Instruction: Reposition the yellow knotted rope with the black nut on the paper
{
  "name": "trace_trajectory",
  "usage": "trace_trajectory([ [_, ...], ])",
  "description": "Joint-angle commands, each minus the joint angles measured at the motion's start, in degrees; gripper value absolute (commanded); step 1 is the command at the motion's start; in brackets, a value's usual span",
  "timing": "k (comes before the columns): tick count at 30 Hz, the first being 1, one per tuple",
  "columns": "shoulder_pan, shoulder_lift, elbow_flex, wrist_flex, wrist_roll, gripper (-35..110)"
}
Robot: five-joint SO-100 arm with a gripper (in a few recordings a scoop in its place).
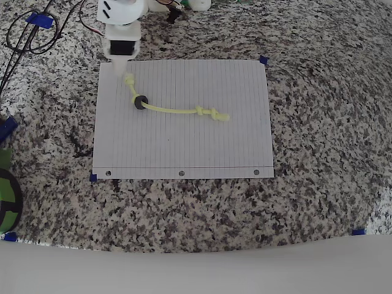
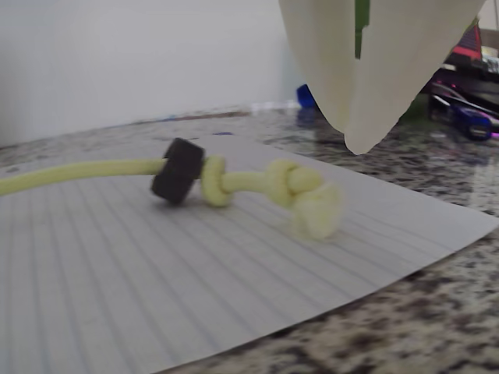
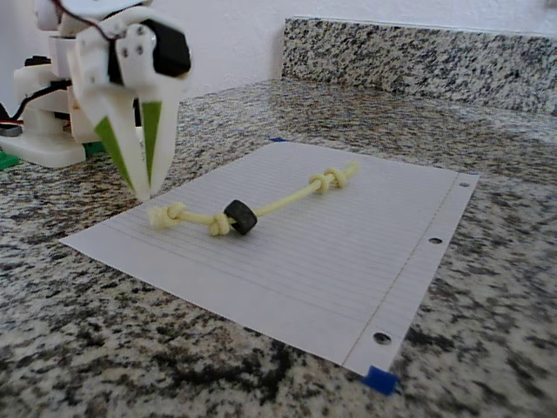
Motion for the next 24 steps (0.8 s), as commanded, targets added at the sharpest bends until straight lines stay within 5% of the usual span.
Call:
trace_trajectory([
  [1,-2.99,7.65,-1.67,7.91,-0.44,0],
  [5,-6.94,10.02,-0.44,12.13,-0.26,0],
  [24,-3.34,-10.02,-1.76,-2.02,-0.44,0],
])
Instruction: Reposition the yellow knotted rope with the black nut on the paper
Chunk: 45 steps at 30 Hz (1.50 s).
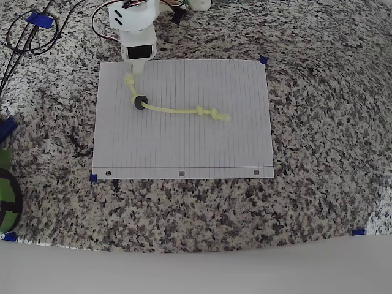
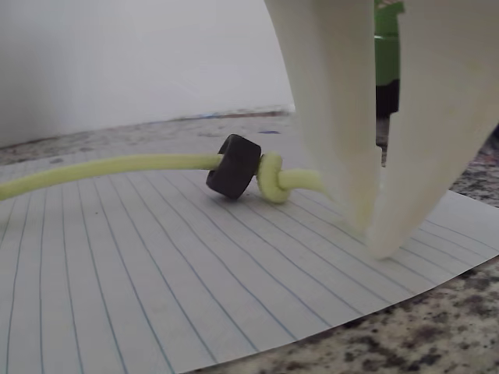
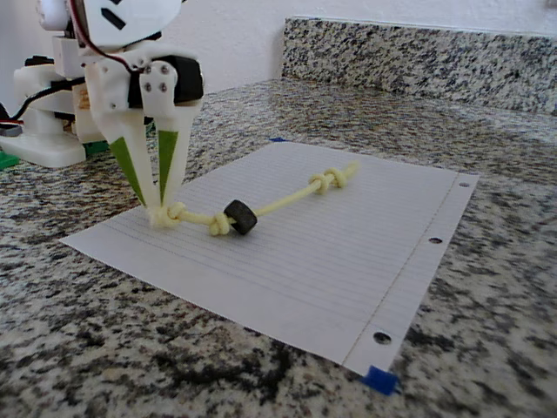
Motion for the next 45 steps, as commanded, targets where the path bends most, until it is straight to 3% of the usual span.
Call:
trace_trajectory([
  [1,1.14,-1.49,-2.9,-2.02,-0.35,0],
  [18,2.46,-12.39,-12.48,-9.23,-0.35,0],
  [23,2.37,-10.2,-12.57,-6.33,-0.35,0],
  [27,2.29,-4.39,-10.63,-0.35,-0.35,0],
  [34,1.32,14.68,-1.58,0.35,0.09,0],
  [45,-9.05,48.52,12.22,5.45,-1.49,0],
])
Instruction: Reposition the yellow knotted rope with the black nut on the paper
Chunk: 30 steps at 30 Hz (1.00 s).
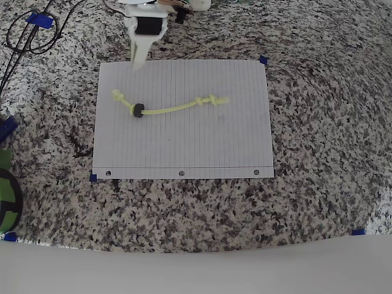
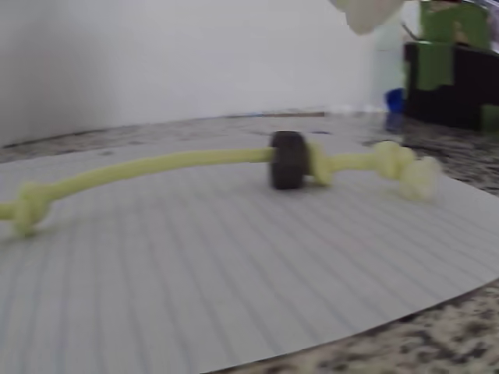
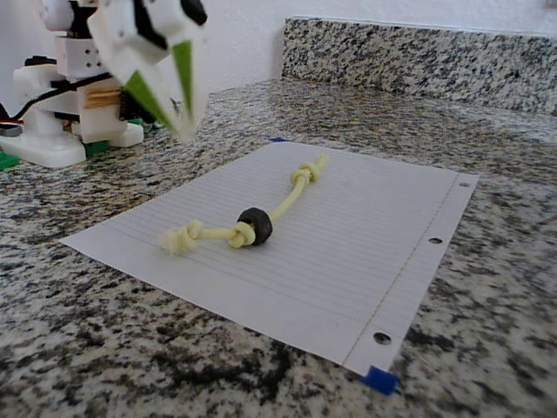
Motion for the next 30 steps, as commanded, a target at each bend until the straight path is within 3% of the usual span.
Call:
trace_trajectory([
  [1,-4.31,9.67,2.02,1.14,-2.11,0],
  [9,-10.11,19.42,8.0,-3.34,-9.93,0],
  [17,-10.63,22.76,11.25,2.37,-31.82,0],
  [30,-10.9,34.54,17.67,11.07,-36.3,0],
])
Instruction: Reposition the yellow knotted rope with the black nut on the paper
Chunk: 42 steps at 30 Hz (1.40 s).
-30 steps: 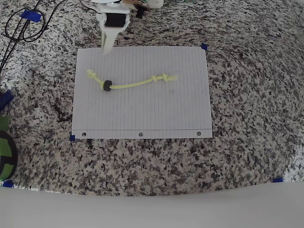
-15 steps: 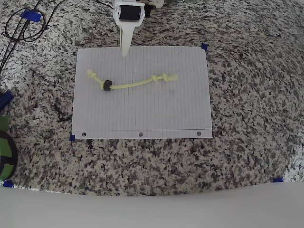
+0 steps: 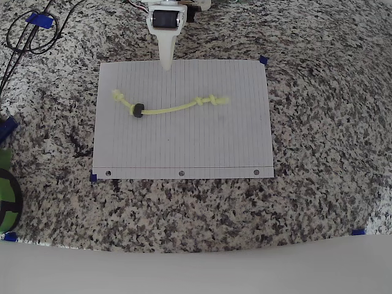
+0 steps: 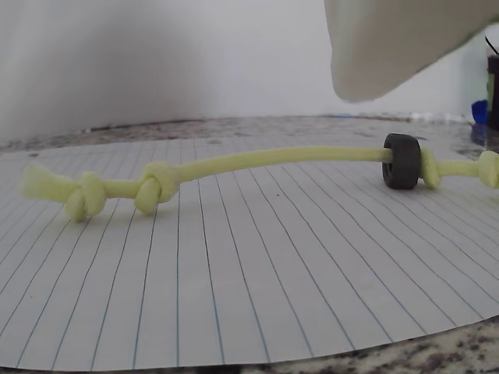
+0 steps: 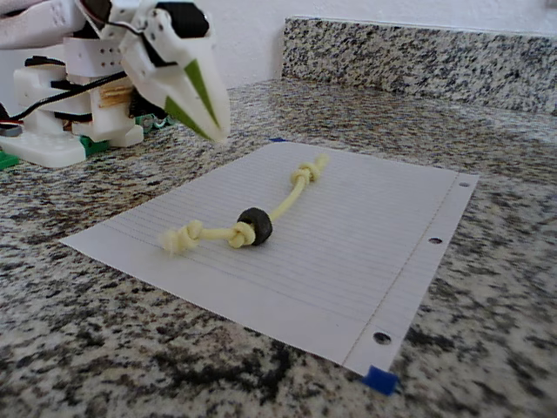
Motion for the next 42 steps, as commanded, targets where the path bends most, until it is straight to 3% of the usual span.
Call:
trace_trajectory([
  [1,-0.26,2.2,0.7,0.7,-0.97,0],
  [42,-0.88,2.2,3.52,1.23,-0.7,0],
])
